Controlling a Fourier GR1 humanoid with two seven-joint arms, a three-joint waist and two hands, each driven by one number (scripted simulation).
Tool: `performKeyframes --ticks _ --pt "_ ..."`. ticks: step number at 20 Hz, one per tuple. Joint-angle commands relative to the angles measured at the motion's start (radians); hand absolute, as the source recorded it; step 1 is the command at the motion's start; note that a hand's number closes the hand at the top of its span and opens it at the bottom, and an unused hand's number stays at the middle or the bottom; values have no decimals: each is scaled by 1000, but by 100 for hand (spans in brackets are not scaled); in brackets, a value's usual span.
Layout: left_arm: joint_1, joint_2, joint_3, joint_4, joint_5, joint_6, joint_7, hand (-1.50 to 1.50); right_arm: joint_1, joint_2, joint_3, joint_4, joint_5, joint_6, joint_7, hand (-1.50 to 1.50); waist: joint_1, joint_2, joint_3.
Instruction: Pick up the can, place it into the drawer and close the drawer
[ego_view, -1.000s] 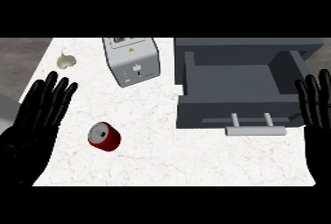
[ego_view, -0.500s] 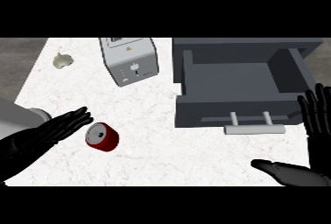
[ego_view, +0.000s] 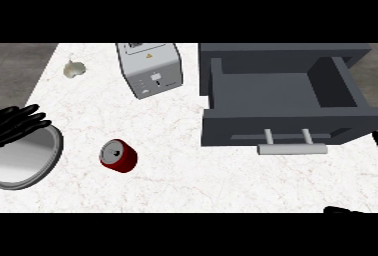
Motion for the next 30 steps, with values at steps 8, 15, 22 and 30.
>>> performKeyframes --ticks 8,15,22,30 --pt "-58 163 -45 177 291 -44 133 -150 86 -43 -153 -2 -141 127 -48 -150 3 -1 1" --pt "-130 148 -181 174 427 72 254 -150 113 -29 -182 13 -159 173 -72 -150 -1 0 1" --pt "-164 97 -215 195 416 117 309 -150 182 -19 -218 -44 -198 232 -70 -150 -10 1 1" --pt "-130 -3 -240 121 271 210 299 -150 219 -9 -261 -85 -261 254 -40 -150 -13 -1 0"
